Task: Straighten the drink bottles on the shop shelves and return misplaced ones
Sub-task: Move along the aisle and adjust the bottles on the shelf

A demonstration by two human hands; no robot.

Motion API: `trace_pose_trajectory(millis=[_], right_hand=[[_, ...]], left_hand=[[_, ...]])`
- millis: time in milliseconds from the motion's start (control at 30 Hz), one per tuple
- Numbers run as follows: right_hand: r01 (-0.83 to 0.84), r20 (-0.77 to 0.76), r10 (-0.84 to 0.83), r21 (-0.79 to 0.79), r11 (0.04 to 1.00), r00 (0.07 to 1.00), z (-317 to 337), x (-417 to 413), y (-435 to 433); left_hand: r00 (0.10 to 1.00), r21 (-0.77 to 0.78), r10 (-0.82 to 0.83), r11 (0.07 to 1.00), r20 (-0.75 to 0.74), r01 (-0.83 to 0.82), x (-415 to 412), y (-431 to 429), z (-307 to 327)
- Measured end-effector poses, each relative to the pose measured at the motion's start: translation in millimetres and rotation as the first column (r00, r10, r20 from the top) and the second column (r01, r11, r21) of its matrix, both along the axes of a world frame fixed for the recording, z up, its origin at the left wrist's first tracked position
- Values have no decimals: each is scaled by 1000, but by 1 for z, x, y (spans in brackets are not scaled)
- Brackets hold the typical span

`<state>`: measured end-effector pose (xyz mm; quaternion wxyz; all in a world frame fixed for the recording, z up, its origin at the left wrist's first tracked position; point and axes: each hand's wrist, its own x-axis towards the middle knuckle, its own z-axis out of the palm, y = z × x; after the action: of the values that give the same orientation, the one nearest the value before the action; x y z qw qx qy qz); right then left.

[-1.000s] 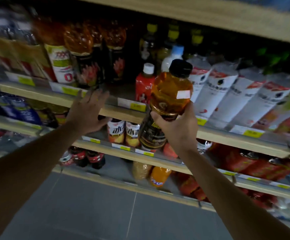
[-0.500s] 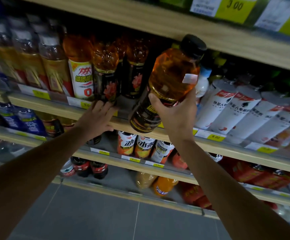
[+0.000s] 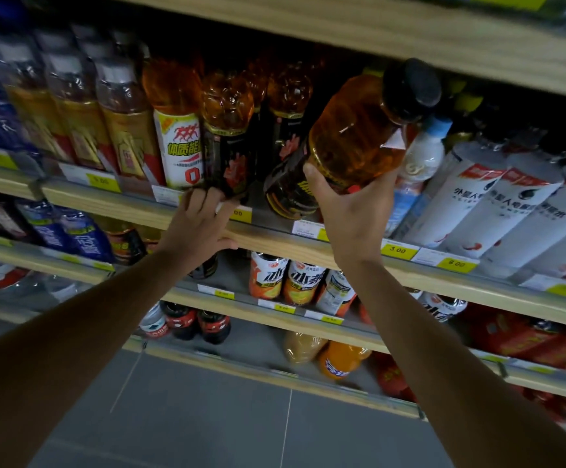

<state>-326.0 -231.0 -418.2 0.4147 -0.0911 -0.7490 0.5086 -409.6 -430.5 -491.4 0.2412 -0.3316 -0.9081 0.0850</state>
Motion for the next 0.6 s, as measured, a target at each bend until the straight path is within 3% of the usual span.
trace_pose_trajectory(millis=[233, 600], right_hand=[[-29, -43, 30, 28, 999, 999, -16, -16, -13], [14, 136, -28, 100, 995, 990, -12, -41, -9]], left_hand=[[1000, -5, 3, 1000, -6, -3, 0, -2, 0], [1000, -12, -6, 1000, -21, 5, -2, 1, 0]])
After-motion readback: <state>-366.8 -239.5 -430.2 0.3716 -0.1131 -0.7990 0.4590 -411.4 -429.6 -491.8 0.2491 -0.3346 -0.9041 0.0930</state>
